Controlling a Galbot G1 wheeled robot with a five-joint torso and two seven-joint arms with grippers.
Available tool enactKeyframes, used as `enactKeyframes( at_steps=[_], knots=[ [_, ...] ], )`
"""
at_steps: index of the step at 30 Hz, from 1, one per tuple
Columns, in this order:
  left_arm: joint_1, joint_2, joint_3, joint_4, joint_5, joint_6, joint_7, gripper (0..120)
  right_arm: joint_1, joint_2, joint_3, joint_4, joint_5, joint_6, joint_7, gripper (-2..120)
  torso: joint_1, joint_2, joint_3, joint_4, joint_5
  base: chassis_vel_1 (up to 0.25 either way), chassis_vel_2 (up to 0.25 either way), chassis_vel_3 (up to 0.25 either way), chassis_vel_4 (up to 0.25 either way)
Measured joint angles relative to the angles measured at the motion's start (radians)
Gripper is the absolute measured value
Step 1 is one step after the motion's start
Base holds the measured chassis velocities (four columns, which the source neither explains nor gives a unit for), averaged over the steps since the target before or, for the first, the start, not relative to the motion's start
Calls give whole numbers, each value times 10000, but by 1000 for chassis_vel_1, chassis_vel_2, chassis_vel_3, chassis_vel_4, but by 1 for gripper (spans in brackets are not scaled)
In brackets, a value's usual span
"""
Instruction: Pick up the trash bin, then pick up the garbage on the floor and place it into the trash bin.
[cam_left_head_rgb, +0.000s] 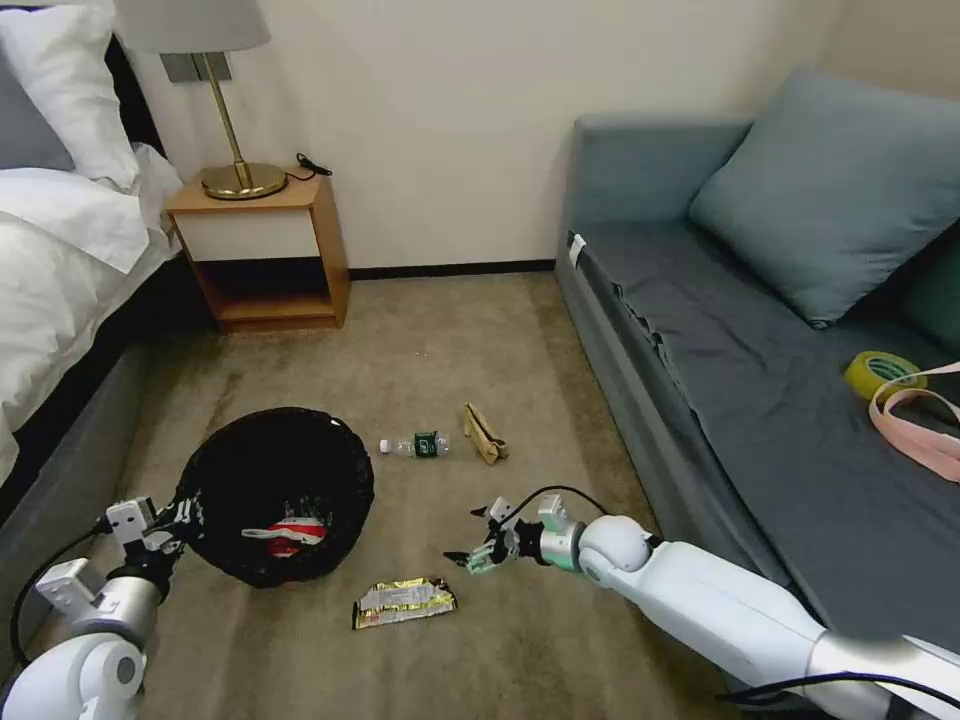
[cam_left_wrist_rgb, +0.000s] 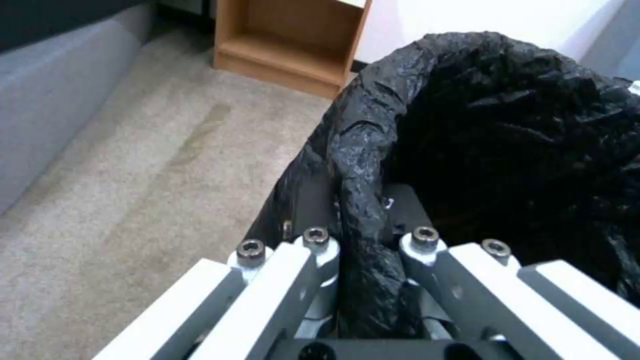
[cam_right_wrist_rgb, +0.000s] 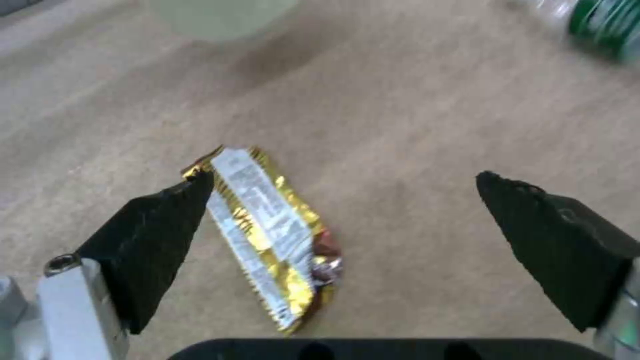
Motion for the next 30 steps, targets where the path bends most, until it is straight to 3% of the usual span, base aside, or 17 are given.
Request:
enactKeyframes(
  at_steps=[16, 30],
  knots=[
    [9, 41, -130, 121, -57, -37, 97, 5, -84, 1802, -200, -2353, 865, -327, -300, 100, 0, 0, 0, 0, 0, 0, 0, 0, 0],
    [-3, -13, -137, 245, -10, -57, 122, 5, -279, 2179, 134, -3324, 230, 34, -676, 100, 0, 0, 0, -1, 0, 0, 0, 0, 0]
  ],
)
